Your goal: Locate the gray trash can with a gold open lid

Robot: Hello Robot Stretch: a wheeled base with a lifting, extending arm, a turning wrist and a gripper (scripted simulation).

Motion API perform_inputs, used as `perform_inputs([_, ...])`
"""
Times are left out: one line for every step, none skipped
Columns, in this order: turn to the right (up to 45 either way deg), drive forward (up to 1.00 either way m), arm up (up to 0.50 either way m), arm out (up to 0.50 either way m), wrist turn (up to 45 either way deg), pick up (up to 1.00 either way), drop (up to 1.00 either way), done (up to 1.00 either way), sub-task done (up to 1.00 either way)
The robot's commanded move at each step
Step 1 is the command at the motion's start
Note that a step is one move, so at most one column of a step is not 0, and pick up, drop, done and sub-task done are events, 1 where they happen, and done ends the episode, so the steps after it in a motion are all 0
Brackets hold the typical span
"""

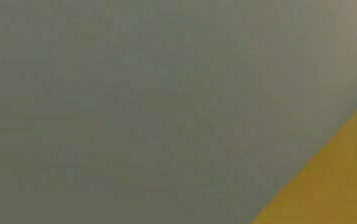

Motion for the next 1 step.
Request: perform_inputs([45.0, 0.00, 0.00, 0.00, 0.0, 0.00, 0.00, 0.00, 0.00])
